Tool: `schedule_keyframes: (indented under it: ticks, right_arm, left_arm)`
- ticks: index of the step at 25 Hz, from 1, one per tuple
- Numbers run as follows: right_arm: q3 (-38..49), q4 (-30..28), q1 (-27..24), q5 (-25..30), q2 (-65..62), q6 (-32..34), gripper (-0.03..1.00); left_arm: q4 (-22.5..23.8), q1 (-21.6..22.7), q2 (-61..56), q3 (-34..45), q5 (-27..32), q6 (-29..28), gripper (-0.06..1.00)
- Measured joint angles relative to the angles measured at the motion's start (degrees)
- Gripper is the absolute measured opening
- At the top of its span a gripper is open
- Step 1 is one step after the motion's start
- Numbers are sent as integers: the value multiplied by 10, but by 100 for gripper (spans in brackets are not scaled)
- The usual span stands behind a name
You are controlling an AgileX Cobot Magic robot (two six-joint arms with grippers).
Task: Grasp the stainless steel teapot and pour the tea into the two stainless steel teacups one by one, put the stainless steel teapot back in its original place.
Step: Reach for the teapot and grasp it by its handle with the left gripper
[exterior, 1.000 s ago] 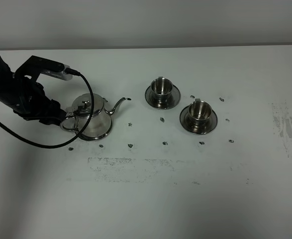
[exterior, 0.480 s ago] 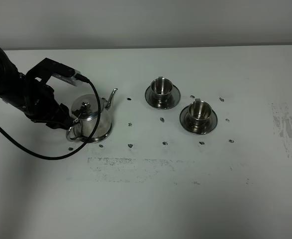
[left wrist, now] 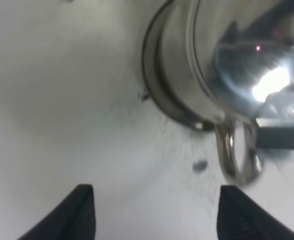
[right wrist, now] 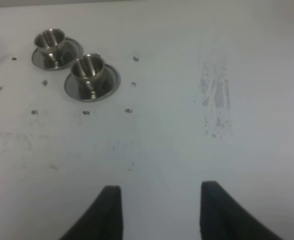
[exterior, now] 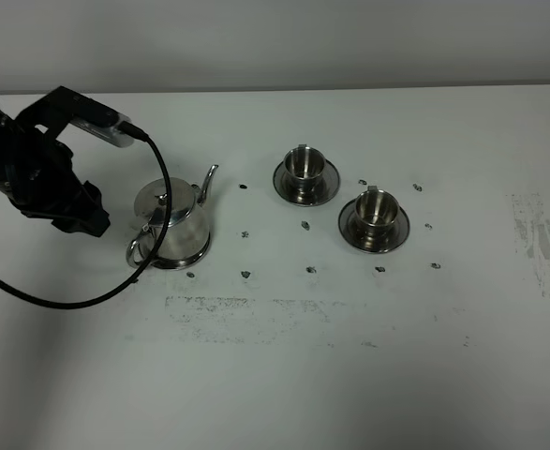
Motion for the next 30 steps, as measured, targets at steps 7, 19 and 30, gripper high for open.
schedule_keyframes:
  ticks: [7, 19, 30]
  right_arm:
    - [0, 0, 0, 0, 0, 0, 35]
    - [0, 0, 0, 0, 0, 0, 35]
    - [0, 0, 0, 0, 0, 0, 35]
  left_arm:
    - [26, -49, -51, -4, 36, -39, 52]
    - [91, -107, -29, -5, 34, -134, 52]
    - [92, -115, 17, -5, -15, -170, 52]
